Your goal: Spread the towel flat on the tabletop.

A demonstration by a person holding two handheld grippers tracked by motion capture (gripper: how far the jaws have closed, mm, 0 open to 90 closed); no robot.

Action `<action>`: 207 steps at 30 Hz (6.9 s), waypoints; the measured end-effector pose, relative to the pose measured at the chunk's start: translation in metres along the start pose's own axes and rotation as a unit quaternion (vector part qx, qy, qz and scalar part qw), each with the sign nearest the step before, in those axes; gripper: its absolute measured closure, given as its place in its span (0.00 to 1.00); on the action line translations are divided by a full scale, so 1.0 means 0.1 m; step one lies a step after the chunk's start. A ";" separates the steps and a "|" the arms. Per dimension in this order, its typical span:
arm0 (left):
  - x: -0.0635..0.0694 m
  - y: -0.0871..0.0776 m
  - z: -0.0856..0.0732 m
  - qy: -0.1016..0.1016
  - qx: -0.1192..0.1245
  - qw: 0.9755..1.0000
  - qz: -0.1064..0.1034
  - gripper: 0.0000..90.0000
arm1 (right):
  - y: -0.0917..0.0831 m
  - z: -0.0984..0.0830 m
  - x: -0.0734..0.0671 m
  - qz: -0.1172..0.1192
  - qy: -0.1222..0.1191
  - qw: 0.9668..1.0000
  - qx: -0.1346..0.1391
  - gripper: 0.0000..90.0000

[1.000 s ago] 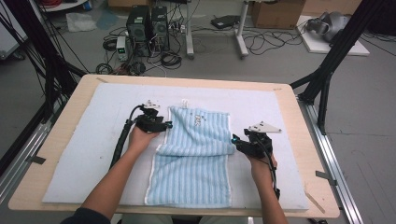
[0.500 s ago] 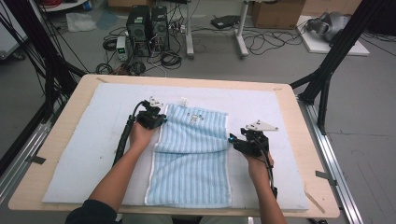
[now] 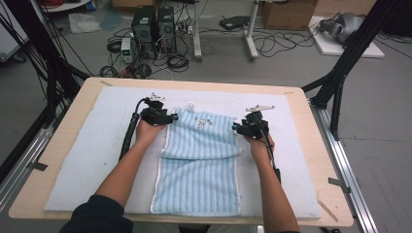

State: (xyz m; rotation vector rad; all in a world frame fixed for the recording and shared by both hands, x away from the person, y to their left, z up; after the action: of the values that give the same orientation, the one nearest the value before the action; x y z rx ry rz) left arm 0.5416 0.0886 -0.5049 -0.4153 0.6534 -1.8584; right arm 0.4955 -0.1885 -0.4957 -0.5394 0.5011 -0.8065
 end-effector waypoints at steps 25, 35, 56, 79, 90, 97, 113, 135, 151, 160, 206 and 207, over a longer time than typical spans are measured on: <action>-0.17 0.09 0.19 -0.013 0.013 0.999 0.031 0.52 | 0.48 0.57 0.16 -0.065 0.002 0.997 0.040 0.73; -0.06 -0.10 -0.12 -0.018 -0.022 1.000 -0.012 0.55 | 0.12 0.30 0.09 -0.006 0.017 0.999 0.039 0.67; -0.07 0.07 -0.01 0.005 0.014 0.998 0.054 0.85 | 0.45 0.14 0.03 -0.044 -0.008 0.999 -0.006 0.94; 0.17 -0.55 -0.48 -0.003 -0.007 0.999 -0.041 0.63 | -0.21 -0.35 -0.46 0.028 -0.035 0.999 -0.005 0.71; 0.02 -0.36 -0.34 -0.004 0.010 1.000 0.010 0.97 | 0.03 -0.30 -0.36 -0.011 -0.032 0.999 -0.028 0.97; -0.02 -0.32 -0.28 -0.024 0.019 1.000 0.005 0.80 | 0.11 -0.23 -0.30 -0.027 -0.013 0.999 -0.015 0.89; 0.10 -1.02 -0.43 -0.036 0.100 0.991 -0.081 0.27 | -0.44 -0.45 -0.61 -0.002 -0.033 0.999 0.028 0.35; 0.43 -1.56 -1.09 -0.007 0.057 0.990 -0.125 0.51 | -0.83 -1.08 -0.97 0.055 -0.016 0.998 0.011 0.65; 0.65 -1.60 -1.31 0.069 -0.001 0.989 -0.130 0.97 | -0.69 -1.15 -1.21 0.077 -0.041 0.996 -0.034 0.97; 0.65 -1.91 -1.47 0.038 -0.013 0.983 -0.180 0.97 | -0.87 -1.27 -1.38 0.112 -0.051 0.991 -0.056 0.97; 0.33 -1.09 -0.87 0.041 -0.015 0.999 -0.029 0.97 | -0.31 -0.74 -0.93 -0.013 -0.050 0.998 -0.026 0.94; 0.32 -1.06 -0.84 0.038 -0.012 0.999 -0.025 0.97 | -0.29 -0.71 -0.89 -0.022 -0.048 0.998 -0.022 0.94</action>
State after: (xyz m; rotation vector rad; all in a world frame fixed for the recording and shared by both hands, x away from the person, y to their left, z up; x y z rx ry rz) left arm 0.4037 0.1091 -0.5070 -0.3814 0.7233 -1.9237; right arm 0.3846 -0.1540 -0.5127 -0.6290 0.4206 -0.8099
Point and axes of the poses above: each handheld gripper's, and its own axes: y roughly forward along the jaws, z roughly out of its top, x roughly to its right, the point moved 10 cm from there along y, roughly forward along the jaws, and after that the axes turned 12 degrees about z, right-handed, at the moved point
